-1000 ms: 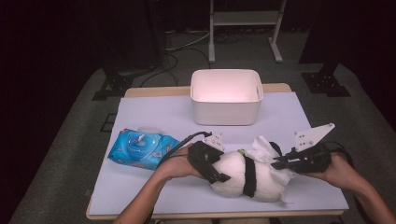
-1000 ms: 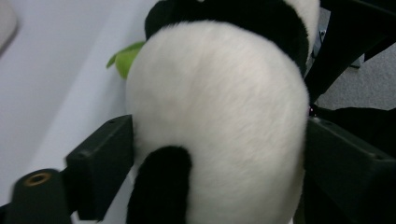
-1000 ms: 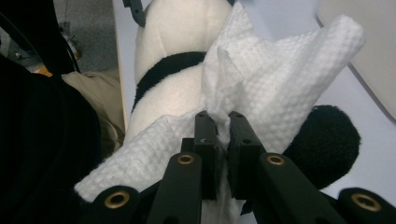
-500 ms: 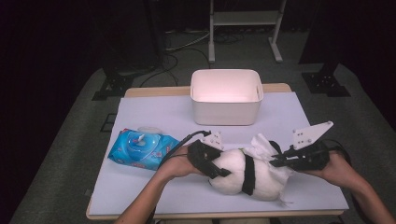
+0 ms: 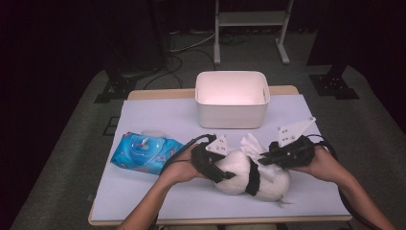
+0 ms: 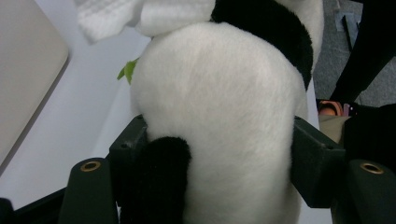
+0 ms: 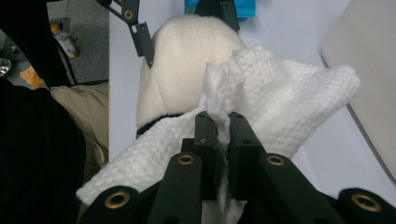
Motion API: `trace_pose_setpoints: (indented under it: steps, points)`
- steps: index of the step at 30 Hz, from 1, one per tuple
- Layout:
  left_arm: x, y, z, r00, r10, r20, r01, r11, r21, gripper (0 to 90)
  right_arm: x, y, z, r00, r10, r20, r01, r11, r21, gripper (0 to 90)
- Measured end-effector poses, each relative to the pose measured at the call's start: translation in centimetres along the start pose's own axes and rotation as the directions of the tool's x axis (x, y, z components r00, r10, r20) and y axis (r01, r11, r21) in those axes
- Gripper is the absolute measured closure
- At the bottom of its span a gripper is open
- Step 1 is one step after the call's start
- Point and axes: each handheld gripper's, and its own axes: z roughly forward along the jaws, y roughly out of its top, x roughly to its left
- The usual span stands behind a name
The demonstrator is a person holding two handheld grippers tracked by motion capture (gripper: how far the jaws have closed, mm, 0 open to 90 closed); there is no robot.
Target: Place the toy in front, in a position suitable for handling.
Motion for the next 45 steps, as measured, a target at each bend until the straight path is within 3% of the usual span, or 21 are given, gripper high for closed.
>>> trace_pose_setpoints:
  steps: [4,9,24,33,45]
  points:
    - [0.0,-0.7,0.1,0.9998,-0.018,0.012,0.018,0.9998,-0.007,31.0,0.0,0.4,0.7,0.9998,-0.011,-0.014,0.011,1.0,0.012,83.1]
    - [0.1,-1.2,0.1,0.9987,-0.04,0.03,0.041,0.999,-0.019,30.1,0.0,-0.1,0.0,1.0,-0.001,-0.004,0.001,1.0,0.013,83.1]
    - [0.2,-1.7,0.0,0.9978,-0.045,0.049,0.046,0.9988,-0.017,28.8,0.2,-3.8,-3.3,0.9961,0.077,0.044,-0.075,0.997,-0.035,83.0]
    - [0.2,-1.6,0.0,0.998,-0.036,0.052,0.036,0.9993,-0.012,28.7,0.0,-6.7,-4.3,0.987,0.147,0.065,-0.146,0.989,-0.027,83.0]
    - [-0.3,-1.5,-0.1,0.999,-0.004,0.044,0.004,1.0,-0.003,29.4,-1.3,-5.1,-4.2,0.9877,0.134,0.082,-0.133,0.991,-0.018,83.0]
